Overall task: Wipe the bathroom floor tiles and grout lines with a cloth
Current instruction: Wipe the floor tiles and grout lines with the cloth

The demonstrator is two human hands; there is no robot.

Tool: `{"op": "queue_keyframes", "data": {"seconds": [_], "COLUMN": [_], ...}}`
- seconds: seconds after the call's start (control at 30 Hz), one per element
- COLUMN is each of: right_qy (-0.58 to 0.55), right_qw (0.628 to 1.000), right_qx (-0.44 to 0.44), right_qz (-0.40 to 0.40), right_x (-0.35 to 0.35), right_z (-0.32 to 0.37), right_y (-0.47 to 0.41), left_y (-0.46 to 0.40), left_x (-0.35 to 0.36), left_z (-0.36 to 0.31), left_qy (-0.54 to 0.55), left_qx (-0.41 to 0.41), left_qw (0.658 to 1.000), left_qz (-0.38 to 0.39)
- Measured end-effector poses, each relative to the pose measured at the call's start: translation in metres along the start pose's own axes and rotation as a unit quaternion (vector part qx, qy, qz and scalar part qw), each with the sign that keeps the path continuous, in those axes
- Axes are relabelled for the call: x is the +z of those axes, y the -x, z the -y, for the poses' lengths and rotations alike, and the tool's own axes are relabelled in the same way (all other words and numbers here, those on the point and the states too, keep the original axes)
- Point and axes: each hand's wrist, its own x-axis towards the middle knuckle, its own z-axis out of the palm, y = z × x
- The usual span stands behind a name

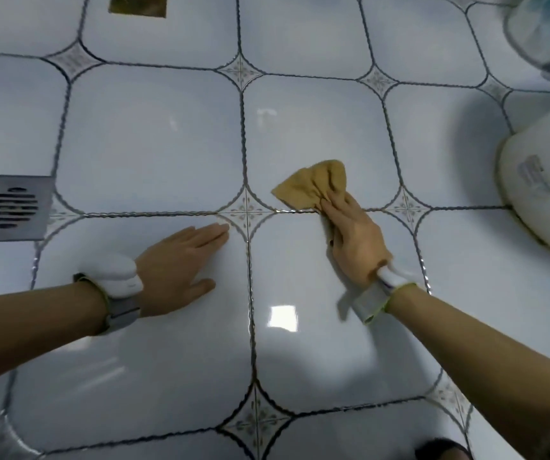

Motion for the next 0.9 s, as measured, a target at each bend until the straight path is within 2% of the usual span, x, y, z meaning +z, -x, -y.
{"op": "queue_keyframes", "data": {"seconds": [0.1, 0.17, 0.2, 0.27, 0.33, 0.37, 0.43, 0.5, 0.57, 0.63, 0.7, 0.77, 0.83, 0.87, 0.9], "right_qy": [-0.018, -0.043, -0.006, 0.01, 0.024, 0.041, 0.078, 0.052, 0.05, 0.03, -0.006, -0.01, -0.025, -0.029, -0.034], "right_qw": [0.986, 0.939, 0.916, 0.899, 0.915, 0.941, 0.986, 0.997, 0.99, 0.998, 0.998, 0.974, 0.935, 0.929, 0.937], "right_qx": [-0.124, -0.244, -0.297, -0.34, -0.334, -0.282, -0.116, 0.056, 0.125, 0.057, -0.054, -0.186, -0.305, -0.324, -0.308], "right_qz": [0.106, 0.24, 0.269, 0.276, 0.225, 0.181, 0.088, 0.013, -0.038, -0.019, 0.043, 0.126, 0.179, 0.174, 0.163], "right_x": [0.007, 0.004, 0.0, -0.012, -0.023, -0.031, -0.047, -0.054, -0.042, -0.027, -0.003, 0.007, 0.012, 0.016, 0.023], "right_z": [0.018, 0.026, 0.028, 0.012, -0.023, -0.041, -0.073, -0.083, -0.069, -0.041, 0.0, 0.033, 0.042, 0.04, 0.041], "right_y": [0.076, 0.136, 0.16, 0.173, 0.15, 0.134, 0.109, 0.097, 0.093, 0.097, 0.121, 0.144, 0.132, 0.112, 0.086], "left_y": [0.001, 0.003, 0.002, -0.004, -0.012, -0.017, -0.023, -0.027, -0.028, -0.026, -0.021, -0.015, -0.007, -0.003, 0.005], "left_x": [0.0, 0.001, 0.002, 0.002, 0.002, 0.002, 0.006, 0.01, 0.011, 0.009, 0.003, -0.002, -0.005, -0.006, -0.006], "left_z": [0.005, 0.006, 0.005, -0.001, -0.009, -0.015, -0.023, -0.027, -0.029, -0.029, -0.024, -0.017, -0.007, -0.001, 0.005], "left_qy": [0.008, 0.002, 0.002, -0.001, -0.011, -0.014, -0.015, -0.027, -0.022, 0.001, 0.016, 0.026, 0.033, 0.037, 0.044], "left_qx": [0.004, 0.02, 0.031, 0.053, 0.066, 0.07, 0.067, 0.052, 0.041, 0.031, 0.013, -0.01, -0.038, -0.052, -0.074], "left_qw": [1.0, 1.0, 0.999, 0.999, 0.998, 0.997, 0.998, 0.998, 0.999, 1.0, 0.999, 0.999, 0.998, 0.997, 0.995], "left_qz": [0.002, 0.003, 0.005, 0.006, 0.0, 0.004, 0.001, 0.006, 0.016, -0.005, -0.034, -0.046, -0.042, -0.044, -0.047]}}
